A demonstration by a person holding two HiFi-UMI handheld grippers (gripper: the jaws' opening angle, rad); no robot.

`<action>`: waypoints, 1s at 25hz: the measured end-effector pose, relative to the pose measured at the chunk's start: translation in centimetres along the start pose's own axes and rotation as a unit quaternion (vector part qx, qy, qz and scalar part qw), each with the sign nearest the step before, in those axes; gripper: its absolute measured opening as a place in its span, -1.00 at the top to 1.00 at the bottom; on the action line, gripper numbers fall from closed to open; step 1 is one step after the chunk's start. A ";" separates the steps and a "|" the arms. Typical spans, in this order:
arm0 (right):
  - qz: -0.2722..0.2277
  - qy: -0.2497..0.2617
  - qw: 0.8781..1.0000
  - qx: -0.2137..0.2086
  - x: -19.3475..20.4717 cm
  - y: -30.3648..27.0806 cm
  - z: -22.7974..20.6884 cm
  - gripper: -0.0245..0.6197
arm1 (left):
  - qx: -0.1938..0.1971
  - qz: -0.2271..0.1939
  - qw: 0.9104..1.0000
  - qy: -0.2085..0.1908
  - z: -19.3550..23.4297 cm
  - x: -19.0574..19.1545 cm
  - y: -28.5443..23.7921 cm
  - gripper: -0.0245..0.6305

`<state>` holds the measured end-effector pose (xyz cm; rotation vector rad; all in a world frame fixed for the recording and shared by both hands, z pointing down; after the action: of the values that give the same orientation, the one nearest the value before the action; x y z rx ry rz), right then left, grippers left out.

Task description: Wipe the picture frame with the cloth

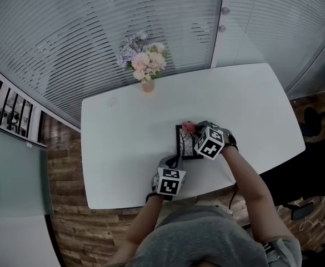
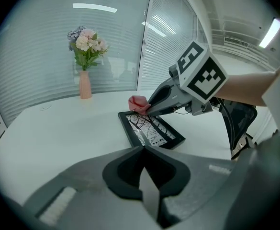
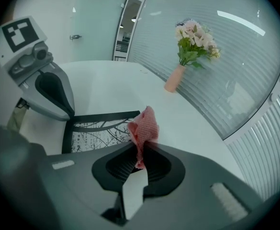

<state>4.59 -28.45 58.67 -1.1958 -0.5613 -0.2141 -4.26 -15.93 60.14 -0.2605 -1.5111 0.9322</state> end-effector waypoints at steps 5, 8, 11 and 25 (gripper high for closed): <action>0.001 -0.012 1.000 -0.008 0.2 -0.1 0.2 0.80 | -0.002 0.000 1.000 0.001 0.0 -0.1 0.0 0.92; 0.003 -0.017 1.000 -0.018 0.3 -0.1 0.4 0.80 | -0.004 -0.001 1.000 0.004 0.1 0.0 0.0 0.92; 0.004 -0.016 1.000 -0.025 0.5 0.1 0.9 0.80 | -0.007 -0.001 1.000 0.005 0.1 0.0 0.0 0.92; 0.005 -0.016 0.999 -0.047 1.2 1.4 3.5 0.80 | -0.012 -0.005 1.000 0.013 0.0 0.0 0.0 0.92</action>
<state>5.21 -24.57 59.00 -1.2938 -0.5784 -0.2159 -4.24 -15.91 60.14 -0.2824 -1.4999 0.9002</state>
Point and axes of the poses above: the fingertips, and each gripper's own axes: y backward along the fingers, z to its left, x out of its underside, the point moved 6 cm from there along y, backward along the fingers, and after that the axes turned 3 degrees about -y, right-handed, at the moved point
